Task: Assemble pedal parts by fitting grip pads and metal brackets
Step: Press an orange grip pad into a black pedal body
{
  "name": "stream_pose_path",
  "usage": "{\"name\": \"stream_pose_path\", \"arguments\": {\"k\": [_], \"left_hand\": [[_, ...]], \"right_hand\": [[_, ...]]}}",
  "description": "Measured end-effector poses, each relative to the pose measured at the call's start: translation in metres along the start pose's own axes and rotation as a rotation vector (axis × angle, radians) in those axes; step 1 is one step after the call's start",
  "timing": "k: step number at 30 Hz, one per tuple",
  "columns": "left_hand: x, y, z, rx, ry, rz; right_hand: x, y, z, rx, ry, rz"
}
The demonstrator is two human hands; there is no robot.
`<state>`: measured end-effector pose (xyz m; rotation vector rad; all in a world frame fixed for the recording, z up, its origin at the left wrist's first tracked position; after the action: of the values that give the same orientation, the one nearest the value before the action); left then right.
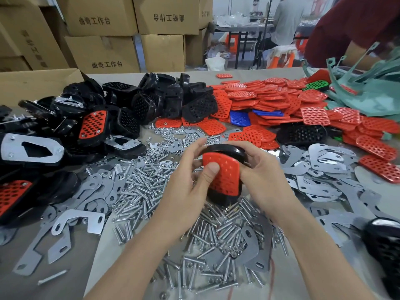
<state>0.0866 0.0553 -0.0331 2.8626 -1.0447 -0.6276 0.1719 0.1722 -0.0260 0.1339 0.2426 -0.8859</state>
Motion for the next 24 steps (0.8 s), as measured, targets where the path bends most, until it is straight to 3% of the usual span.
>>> {"name": "stream_pose_path", "arguments": {"k": [5,12,24], "left_hand": [[-0.007,-0.001,0.004,-0.03,0.031,-0.028],[-0.009,0.001,0.007,-0.055,0.049,-0.068],[-0.011,0.001,0.007,0.235,0.182,-0.06]], "right_hand": [[0.001,0.001,0.0,0.017,0.008,0.005],[0.006,0.0,-0.019,-0.137,-0.196,0.004],[0.006,-0.001,-0.005,-0.091,-0.072,-0.002]]}}
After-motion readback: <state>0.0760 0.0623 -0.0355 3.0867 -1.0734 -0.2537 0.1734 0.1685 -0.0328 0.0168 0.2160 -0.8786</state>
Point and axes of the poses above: each hand's wrist, its own x-axis away from the middle knuckle, its own y-axis out of the back of the hand, z = x × y, the point moved 9 cm from there along -x, towards the middle knuckle, and after that the axes turned 12 degrees about -z, right-handed, at the moved point
